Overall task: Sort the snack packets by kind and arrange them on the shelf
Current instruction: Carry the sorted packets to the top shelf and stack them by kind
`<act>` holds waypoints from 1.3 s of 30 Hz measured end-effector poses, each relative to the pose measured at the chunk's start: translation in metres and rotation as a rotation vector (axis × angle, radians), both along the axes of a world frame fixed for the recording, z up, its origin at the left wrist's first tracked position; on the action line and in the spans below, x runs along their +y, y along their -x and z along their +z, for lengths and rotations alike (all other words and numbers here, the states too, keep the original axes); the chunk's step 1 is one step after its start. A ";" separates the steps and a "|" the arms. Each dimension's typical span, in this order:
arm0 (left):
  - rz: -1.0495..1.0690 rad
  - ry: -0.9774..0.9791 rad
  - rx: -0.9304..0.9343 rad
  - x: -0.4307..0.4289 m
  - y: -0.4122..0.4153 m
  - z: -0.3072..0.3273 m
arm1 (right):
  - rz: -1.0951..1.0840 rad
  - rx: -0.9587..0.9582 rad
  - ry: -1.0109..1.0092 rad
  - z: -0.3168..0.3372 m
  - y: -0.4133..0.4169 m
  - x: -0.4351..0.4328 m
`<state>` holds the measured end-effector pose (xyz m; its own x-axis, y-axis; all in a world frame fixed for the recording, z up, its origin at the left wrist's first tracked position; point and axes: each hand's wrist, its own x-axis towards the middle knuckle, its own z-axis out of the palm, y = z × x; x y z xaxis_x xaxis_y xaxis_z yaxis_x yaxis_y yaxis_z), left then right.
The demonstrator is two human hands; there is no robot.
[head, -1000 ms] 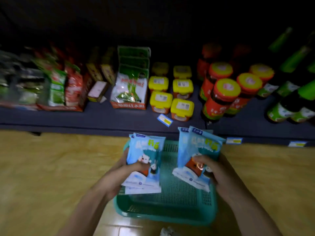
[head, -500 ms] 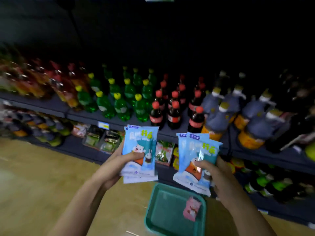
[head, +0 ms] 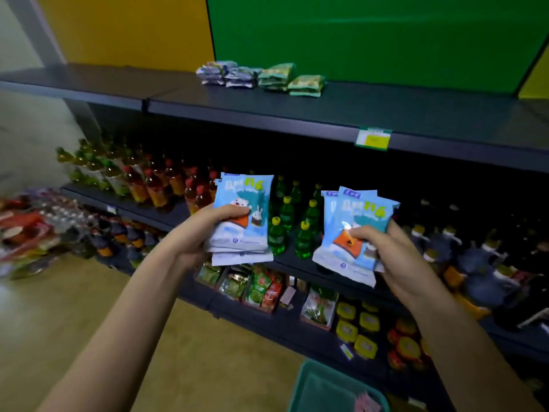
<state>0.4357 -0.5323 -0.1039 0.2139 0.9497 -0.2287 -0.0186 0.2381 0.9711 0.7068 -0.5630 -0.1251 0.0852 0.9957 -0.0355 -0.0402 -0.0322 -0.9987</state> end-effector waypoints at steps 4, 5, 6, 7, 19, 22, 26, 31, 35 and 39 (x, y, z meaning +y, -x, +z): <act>-0.030 -0.002 0.003 0.036 0.046 0.015 | -0.026 0.001 0.016 0.009 0.035 0.023; -0.054 -0.003 -0.004 0.047 0.057 0.021 | -0.047 0.014 0.013 0.013 0.044 0.030; -0.091 -0.014 -0.009 0.062 0.068 0.031 | -0.080 0.033 0.005 0.018 0.054 0.040; -0.106 -0.027 -0.013 0.071 0.073 0.038 | -0.099 0.056 0.000 0.024 0.059 0.046; -0.292 -0.038 -0.114 0.193 0.050 0.111 | -0.324 0.080 -0.126 0.115 0.054 0.130; -0.340 -0.021 -0.131 0.220 0.019 0.125 | -0.368 0.055 -0.104 0.129 0.035 0.157; -0.375 -0.076 -0.115 0.261 -0.025 0.137 | -0.404 0.075 -0.100 0.144 0.006 0.199; -0.379 -0.114 -0.100 0.314 -0.086 0.150 | -0.400 0.113 -0.050 0.156 -0.033 0.258; -0.368 -0.083 -0.029 0.355 -0.133 0.151 | -0.403 0.102 0.030 0.154 -0.062 0.301; -0.364 -0.044 0.035 0.389 -0.169 0.146 | -0.444 0.032 0.084 0.146 -0.088 0.336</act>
<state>0.6043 -0.1436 0.0424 0.5324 0.8220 -0.2023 0.0930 0.1807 0.9791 0.7943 -0.2269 0.0213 0.5014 0.8563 -0.1242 -0.0993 -0.0857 -0.9914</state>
